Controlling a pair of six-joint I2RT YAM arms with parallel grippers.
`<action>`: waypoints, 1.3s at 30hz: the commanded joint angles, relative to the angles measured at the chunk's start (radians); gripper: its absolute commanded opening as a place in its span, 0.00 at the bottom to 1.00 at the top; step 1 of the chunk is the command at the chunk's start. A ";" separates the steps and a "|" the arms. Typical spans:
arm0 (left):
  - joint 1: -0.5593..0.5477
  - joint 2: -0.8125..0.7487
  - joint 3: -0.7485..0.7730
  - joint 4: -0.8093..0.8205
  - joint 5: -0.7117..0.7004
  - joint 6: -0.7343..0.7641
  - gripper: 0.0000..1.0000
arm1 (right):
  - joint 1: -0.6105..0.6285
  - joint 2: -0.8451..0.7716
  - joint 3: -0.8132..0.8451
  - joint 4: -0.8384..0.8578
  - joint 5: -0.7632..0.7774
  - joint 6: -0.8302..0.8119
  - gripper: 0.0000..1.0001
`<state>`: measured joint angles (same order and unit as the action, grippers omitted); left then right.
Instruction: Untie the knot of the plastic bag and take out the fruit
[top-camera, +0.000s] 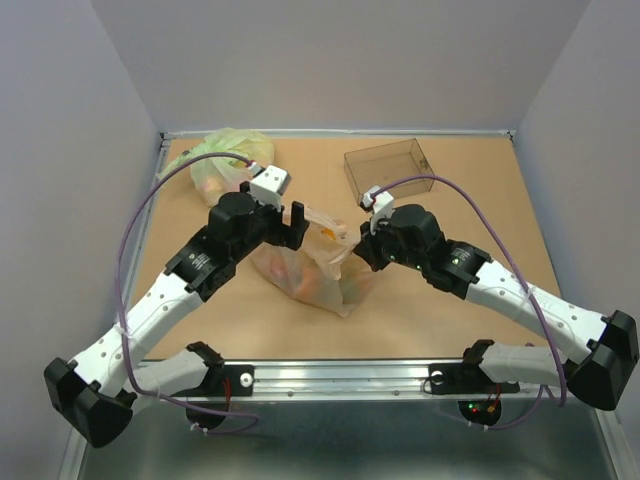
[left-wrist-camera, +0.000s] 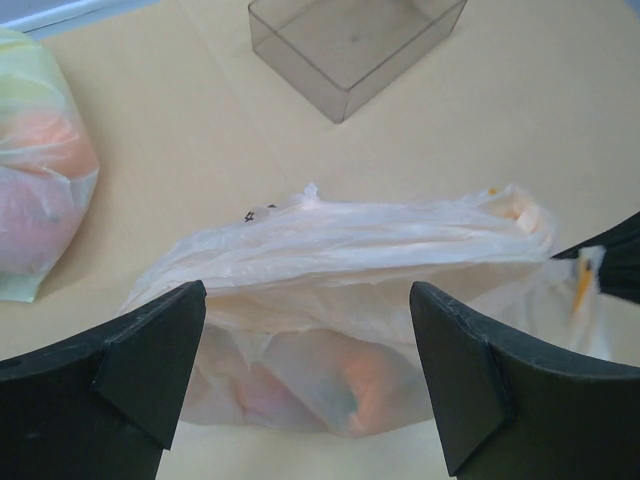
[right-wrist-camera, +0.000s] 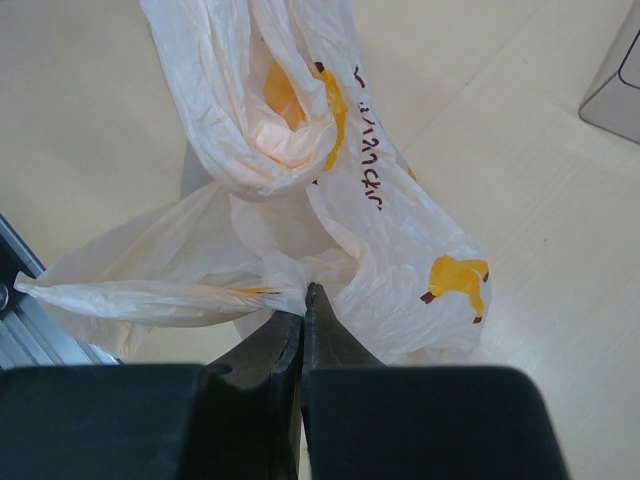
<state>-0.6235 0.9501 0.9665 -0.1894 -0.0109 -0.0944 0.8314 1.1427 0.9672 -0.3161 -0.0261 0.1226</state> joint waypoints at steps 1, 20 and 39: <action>-0.027 0.033 0.057 -0.015 -0.049 0.237 0.95 | 0.000 -0.004 0.070 0.003 -0.021 -0.015 0.01; -0.036 0.193 -0.012 0.145 0.006 0.584 0.99 | 0.002 0.031 0.088 0.000 -0.084 0.002 0.01; 0.227 0.408 0.343 0.210 -0.445 0.168 0.12 | 0.000 -0.100 0.126 -0.026 0.406 -0.069 0.00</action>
<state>-0.4595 1.4071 1.1553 0.0132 -0.3248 0.2577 0.8314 1.0966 0.9966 -0.3294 0.1635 0.1131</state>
